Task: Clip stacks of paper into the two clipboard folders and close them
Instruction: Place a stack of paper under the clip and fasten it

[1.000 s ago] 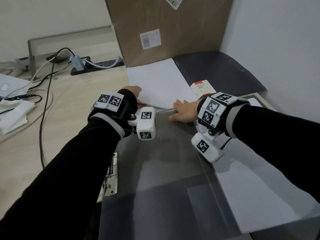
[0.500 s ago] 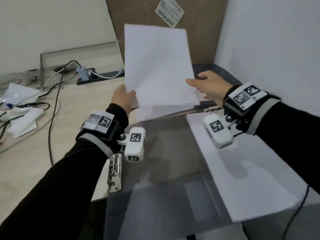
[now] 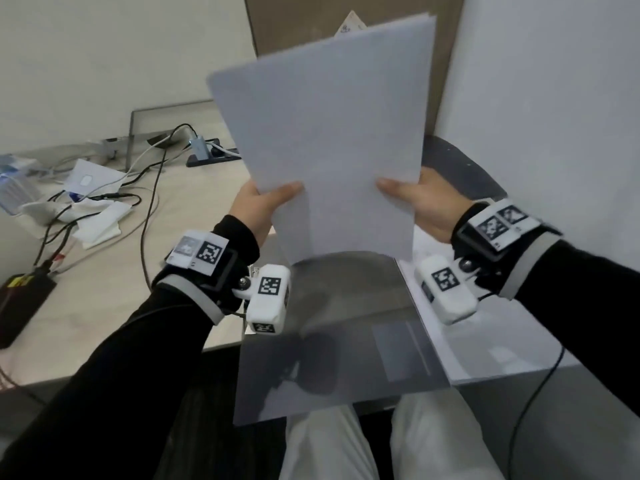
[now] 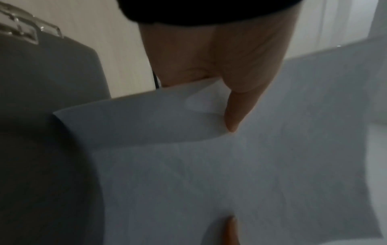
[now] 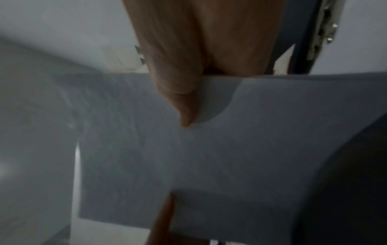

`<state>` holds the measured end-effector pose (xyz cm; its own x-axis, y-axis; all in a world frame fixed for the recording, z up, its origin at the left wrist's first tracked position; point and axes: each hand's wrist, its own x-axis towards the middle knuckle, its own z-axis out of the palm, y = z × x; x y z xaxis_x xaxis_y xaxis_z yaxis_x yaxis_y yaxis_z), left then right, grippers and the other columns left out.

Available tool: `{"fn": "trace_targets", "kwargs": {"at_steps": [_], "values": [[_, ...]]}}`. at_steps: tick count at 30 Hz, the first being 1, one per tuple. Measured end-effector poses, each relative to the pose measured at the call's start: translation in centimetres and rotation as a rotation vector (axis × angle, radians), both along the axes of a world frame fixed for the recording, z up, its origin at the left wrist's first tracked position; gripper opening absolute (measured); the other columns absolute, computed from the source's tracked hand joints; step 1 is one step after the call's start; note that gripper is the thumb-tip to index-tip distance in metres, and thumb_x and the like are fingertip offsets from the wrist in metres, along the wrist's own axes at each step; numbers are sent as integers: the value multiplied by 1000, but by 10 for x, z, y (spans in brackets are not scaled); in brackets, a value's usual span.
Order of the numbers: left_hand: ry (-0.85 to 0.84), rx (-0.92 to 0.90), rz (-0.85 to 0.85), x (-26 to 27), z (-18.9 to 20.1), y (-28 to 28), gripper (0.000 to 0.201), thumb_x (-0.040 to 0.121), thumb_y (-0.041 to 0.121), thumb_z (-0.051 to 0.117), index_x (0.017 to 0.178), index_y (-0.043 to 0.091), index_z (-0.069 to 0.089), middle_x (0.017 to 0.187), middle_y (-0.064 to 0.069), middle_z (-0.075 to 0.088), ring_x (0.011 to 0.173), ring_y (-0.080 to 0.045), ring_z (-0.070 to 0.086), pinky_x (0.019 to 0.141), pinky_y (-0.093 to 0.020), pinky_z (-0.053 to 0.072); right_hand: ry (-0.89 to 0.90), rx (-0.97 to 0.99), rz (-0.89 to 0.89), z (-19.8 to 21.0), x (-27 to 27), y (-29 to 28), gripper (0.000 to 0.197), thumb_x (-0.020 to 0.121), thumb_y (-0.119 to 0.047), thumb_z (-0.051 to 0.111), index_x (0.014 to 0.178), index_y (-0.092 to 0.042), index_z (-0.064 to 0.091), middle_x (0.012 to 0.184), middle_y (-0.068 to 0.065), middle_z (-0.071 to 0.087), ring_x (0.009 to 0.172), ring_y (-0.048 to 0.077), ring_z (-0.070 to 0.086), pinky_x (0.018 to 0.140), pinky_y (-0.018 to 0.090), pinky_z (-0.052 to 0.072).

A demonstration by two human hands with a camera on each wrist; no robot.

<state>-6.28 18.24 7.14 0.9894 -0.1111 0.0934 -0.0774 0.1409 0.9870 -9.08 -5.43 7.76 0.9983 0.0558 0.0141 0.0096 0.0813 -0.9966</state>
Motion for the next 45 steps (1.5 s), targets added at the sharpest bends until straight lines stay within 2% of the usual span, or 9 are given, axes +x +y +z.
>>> {"fn": "trace_targets", "kwargs": {"at_steps": [5, 9, 12, 20, 26, 31, 36, 42, 45], "values": [[109, 64, -6, -11, -19, -10, 12, 85, 12, 64, 96, 16, 67, 94, -1, 72, 86, -15, 68, 85, -31, 52, 18, -6, -61, -33, -11, 16, 41, 93, -14, 56, 132, -3, 51, 130, 13, 60, 118, 26, 59, 104, 42, 45], [137, 148, 20, -13, -6, -11, 10, 88, 15, 61, 96, 10, 66, 93, -3, 67, 83, -17, 64, 87, -35, 49, 14, -127, -184, -25, -11, 14, 33, 93, -13, 57, 125, -3, 57, 124, 14, 63, 113, 28, 62, 102, 45, 46], [126, 323, 18, -12, 0, 2, 29, 91, 13, 57, 118, 4, 60, 105, -6, 65, 94, -20, 61, 91, -33, 49, 23, -242, -200, -12, -13, 4, 34, 94, -11, 55, 127, -2, 56, 124, 13, 63, 111, 27, 62, 101, 41, 47], [340, 789, 57, -26, -33, 59, 37, 93, 15, 52, 131, 13, 54, 136, -10, 52, 117, -19, 47, 92, -32, 39, 382, -406, 53, -32, -38, -9, 37, 95, -10, 52, 132, -3, 51, 128, 7, 60, 111, 25, 58, 95, 33, 44], [470, 649, 57, -34, -48, 59, 44, 94, 6, 48, 138, 10, 44, 126, -4, 51, 112, -16, 51, 88, -29, 41, 530, -614, 119, -78, -29, 3, 73, 71, -37, 69, 134, -7, 46, 135, 10, 54, 119, 33, 53, 104, 43, 43], [513, 600, 33, -33, -52, 61, 22, 91, 0, 44, 104, 14, 55, 106, -6, 51, 82, -12, 52, 52, -14, 54, 587, -718, 72, -67, -48, 30, 59, 94, -25, 55, 140, 4, 33, 142, 17, 42, 129, 36, 42, 108, 41, 37], [501, 573, 85, -30, -57, 65, 41, 92, 0, 47, 132, 10, 50, 118, -6, 53, 107, -17, 49, 80, -28, 47, 569, -688, 75, -70, -50, 30, 50, 93, -20, 55, 134, 7, 42, 141, 23, 45, 129, 37, 45, 110, 44, 37], [504, 586, 75, -28, -58, 65, 41, 92, 1, 48, 131, 11, 50, 119, -6, 52, 107, -17, 49, 67, -23, 48, 609, -711, 74, -69, -55, 27, 62, 93, -26, 56, 142, 3, 31, 145, 15, 39, 133, 37, 38, 109, 40, 33], [500, 593, 72, -28, -59, 64, 41, 93, 1, 47, 132, 11, 48, 118, -3, 49, 106, -16, 48, 68, -23, 47, 574, -643, 110, -70, -56, 26, 50, 90, -19, 60, 131, 5, 48, 136, 23, 51, 125, 39, 50, 107, 47, 41]]}}
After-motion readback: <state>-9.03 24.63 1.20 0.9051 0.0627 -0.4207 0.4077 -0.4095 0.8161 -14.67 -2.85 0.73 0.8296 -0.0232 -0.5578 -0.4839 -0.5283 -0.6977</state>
